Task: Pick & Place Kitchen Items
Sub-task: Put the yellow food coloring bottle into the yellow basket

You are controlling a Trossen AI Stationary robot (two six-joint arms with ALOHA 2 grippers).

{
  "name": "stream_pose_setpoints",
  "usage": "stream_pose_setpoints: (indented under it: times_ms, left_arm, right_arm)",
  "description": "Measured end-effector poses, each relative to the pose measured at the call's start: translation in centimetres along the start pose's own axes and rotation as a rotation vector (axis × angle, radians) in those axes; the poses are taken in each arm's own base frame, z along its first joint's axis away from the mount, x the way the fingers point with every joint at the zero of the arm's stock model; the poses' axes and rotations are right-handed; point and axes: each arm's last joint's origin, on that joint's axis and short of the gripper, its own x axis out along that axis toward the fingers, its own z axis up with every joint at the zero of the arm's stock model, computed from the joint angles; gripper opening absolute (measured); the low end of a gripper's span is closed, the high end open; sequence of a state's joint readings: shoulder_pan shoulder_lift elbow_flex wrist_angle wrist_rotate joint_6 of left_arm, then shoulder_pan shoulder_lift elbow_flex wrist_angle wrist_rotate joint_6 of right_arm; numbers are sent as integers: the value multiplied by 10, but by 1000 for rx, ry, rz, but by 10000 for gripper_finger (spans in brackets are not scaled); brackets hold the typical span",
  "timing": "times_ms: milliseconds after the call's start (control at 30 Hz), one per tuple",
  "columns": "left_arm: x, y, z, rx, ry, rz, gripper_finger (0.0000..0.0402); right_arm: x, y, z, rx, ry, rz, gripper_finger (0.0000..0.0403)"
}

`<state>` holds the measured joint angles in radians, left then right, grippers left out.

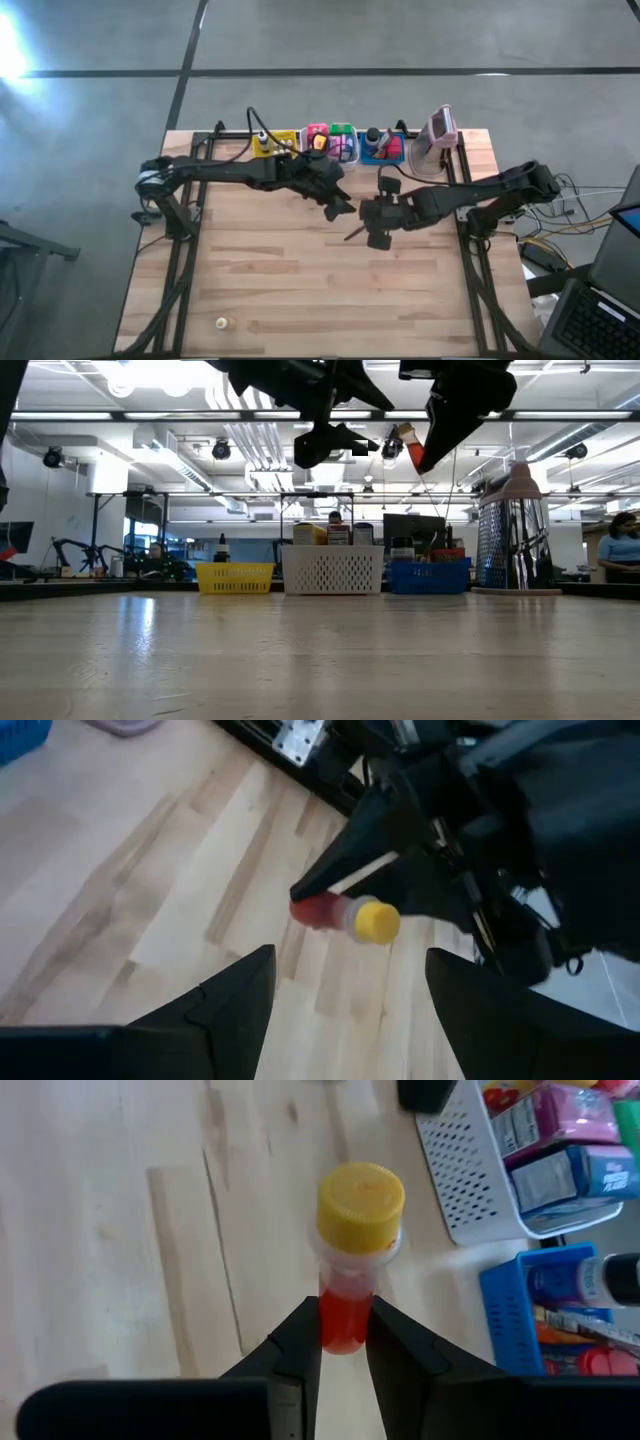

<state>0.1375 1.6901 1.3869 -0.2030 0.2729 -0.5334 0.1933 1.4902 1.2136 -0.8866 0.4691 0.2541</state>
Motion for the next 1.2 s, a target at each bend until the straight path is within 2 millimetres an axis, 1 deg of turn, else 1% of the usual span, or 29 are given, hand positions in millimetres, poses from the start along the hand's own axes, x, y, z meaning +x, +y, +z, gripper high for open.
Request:
stream_pose_setpoints:
  times_ms: [133,267,400,533,633,800,867,967,1067,1200]
  left_arm:
    - [2,1,1,-15,-17,12,263]
    - [0,-1,4,-2,-45,39,263]
    - [-1,-1,9,23,-68,61,263]
    - [-3,6,12,11,-80,83,263]
    - [-3,10,12,1,-80,96,263]
    - [-3,8,13,8,-91,82,263]
    - [-3,9,11,3,-71,86,263]
    - [-4,12,10,-2,-57,100,263]
    - [-5,12,10,-3,-50,101,263]
    - [-3,11,8,8,0,17,263]
  right_arm:
    - [-2,-5,4,3,-1,-6,67]
    - [-4,-13,2,30,54,-24,75]
    - [-10,-18,2,45,98,-37,71]
    - [-16,-22,7,55,105,-15,65]
    - [-13,-24,13,40,144,-34,68]
    - [12,-18,26,-59,274,-91,78]
    - [18,-17,30,-96,305,-137,81]
    - [20,-16,33,-104,331,-189,82]
    - [20,-16,32,-100,343,-194,76]
    - [13,-19,33,-88,318,-182,68]
